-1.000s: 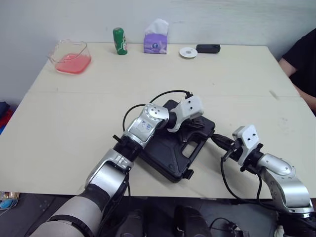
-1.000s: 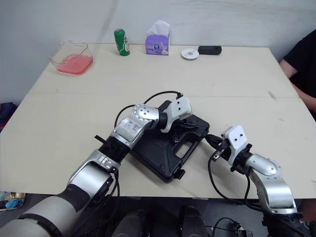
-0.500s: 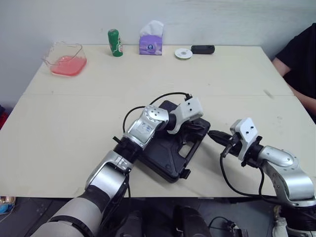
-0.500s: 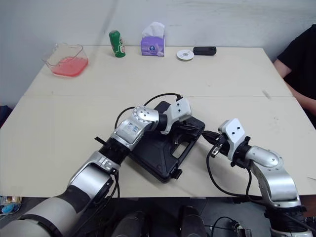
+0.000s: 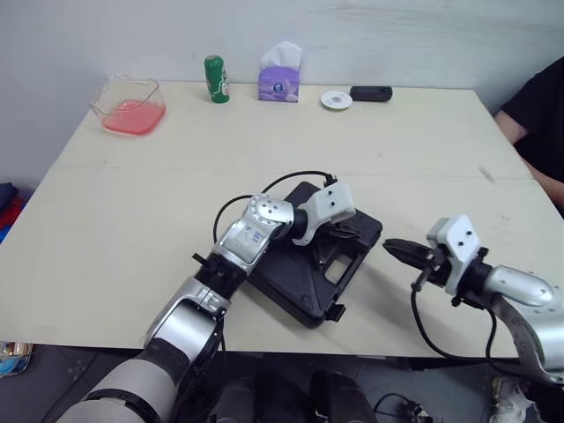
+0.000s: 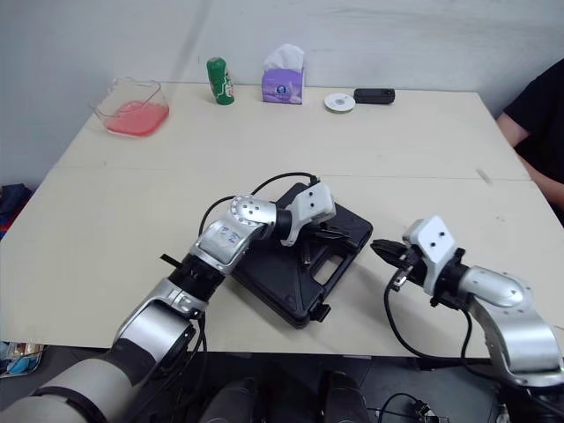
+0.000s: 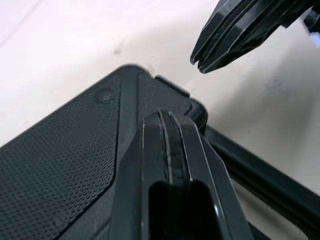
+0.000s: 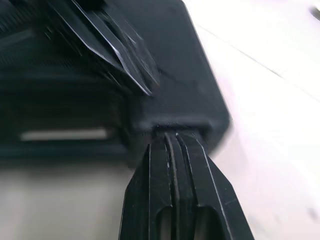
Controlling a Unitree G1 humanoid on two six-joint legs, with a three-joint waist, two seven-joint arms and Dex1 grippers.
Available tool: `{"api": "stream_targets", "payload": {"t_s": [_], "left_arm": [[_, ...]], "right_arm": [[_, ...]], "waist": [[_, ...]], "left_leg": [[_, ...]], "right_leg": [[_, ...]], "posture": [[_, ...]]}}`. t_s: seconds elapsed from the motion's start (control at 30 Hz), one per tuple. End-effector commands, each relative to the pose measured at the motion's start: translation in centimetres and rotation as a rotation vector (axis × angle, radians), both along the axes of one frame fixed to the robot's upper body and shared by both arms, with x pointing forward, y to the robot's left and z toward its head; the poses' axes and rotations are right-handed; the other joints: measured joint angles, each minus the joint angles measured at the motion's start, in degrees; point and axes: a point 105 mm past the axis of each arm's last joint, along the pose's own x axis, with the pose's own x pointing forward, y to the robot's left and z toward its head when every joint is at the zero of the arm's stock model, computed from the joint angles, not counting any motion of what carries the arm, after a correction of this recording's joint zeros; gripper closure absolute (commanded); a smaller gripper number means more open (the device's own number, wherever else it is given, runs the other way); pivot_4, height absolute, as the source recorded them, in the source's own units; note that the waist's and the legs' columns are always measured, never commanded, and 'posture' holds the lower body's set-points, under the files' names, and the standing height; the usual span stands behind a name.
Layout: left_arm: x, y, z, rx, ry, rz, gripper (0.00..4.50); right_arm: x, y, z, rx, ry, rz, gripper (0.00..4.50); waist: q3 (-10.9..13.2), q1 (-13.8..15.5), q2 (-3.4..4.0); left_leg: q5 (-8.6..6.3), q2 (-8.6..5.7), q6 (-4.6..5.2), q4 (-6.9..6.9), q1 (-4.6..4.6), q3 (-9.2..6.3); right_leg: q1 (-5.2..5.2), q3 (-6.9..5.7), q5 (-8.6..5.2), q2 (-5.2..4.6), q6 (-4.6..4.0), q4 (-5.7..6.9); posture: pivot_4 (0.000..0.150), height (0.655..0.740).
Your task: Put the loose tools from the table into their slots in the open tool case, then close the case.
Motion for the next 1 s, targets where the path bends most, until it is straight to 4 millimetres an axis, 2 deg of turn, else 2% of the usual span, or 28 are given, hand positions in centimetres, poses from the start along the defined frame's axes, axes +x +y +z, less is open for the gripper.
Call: {"api": "stream_targets", "payload": {"t_s": [0.03,0.1,0.2,0.33,0.4,0.53,0.7,0.83,1.0], "left_arm": [[-1.8,0.5,1.9,-0.125,-0.027,-0.101,4.45],[-3.1,1.1,3.7,-0.195,-0.073,-0.178,4.45],[-5.2,2.7,5.0,-0.230,-0.126,-0.287,4.45],[-7.3,4.6,4.7,-0.192,-0.135,-0.356,4.45],[-8.0,5.2,4.4,-0.168,-0.139,-0.380,4.45],[-9.1,6.5,2.7,-0.094,-0.101,-0.368,4.45],[-9.2,6.9,0.2,0.000,-0.088,-0.308,4.45],[-8.5,7.0,-1.1,-0.006,-0.040,-0.230,4.45],[-9.0,8.0,-4.8,0.123,0.007,-0.203,4.45]], "right_arm": [[-1.2,-0.3,1.8,0.002,-0.079,0.023,4.50],[-2.0,-0.4,1.6,-0.003,-0.065,0.040,4.50],[-3.6,-0.1,1.0,-0.017,-0.039,0.095,4.50],[-6.0,0.9,-0.6,-0.021,0.025,0.185,4.50],[-6.6,1.3,-0.9,-0.004,0.041,0.211,4.50],[-8.5,3.6,-2.8,0.032,0.137,0.319,4.50],[-9.4,5.6,-3.9,0.060,0.177,0.405,4.50],[-9.2,6.1,-4.7,0.038,0.187,0.426,4.50],[-8.4,6.7,-5.5,0.035,0.185,0.423,4.50]], "waist": [[0.1,0.2,0.12],[0.2,0.3,0.25],[0.3,0.3,0.34],[0.3,0.4,0.36],[0.3,0.3,0.36],[0.3,0.3,0.38],[0.3,0.3,0.38],[0.3,0.4,0.38],[0.3,0.4,0.41]], "left_leg": [[0.01,0.00,-0.01,0.00,-0.04,-0.01],[0.02,-0.02,-0.01,0.00,-0.15,-0.01],[0.03,-0.09,0.01,0.01,-0.26,-0.01],[0.04,-0.15,0.05,0.01,-0.24,-0.06],[0.05,-0.19,0.08,0.01,-0.21,-0.06],[0.05,-0.17,0.09,0.01,-0.19,-0.08],[0.03,-0.17,0.07,-0.02,-0.18,-0.09],[0.02,-0.17,0.10,-0.01,-0.19,-0.11],[-0.01,-0.13,0.07,-0.02,-0.12,-0.11]], "right_leg": [[-0.05,-0.01,0.00,0.01,-0.01,0.02],[-0.16,-0.01,-0.01,0.02,-0.01,0.03],[-0.23,-0.06,-0.01,0.10,-0.01,0.04],[-0.16,-0.09,0.00,0.11,0.00,0.00],[-0.13,-0.08,0.00,0.10,0.01,0.01],[-0.13,-0.03,0.00,0.08,0.01,-0.01],[-0.14,-0.02,-0.01,0.09,-0.01,-0.04],[-0.14,-0.01,-0.01,0.06,-0.01,-0.25],[-0.08,0.00,-0.01,-0.03,-0.01,-0.31]], "posture": [[0.150,0.7400],[0.150,0.7400],[0.150,0.7400],[0.150,0.7400],[0.150,0.7400],[0.150,0.7400],[0.150,0.7400],[0.150,0.7400],[0.150,0.7400]]}}
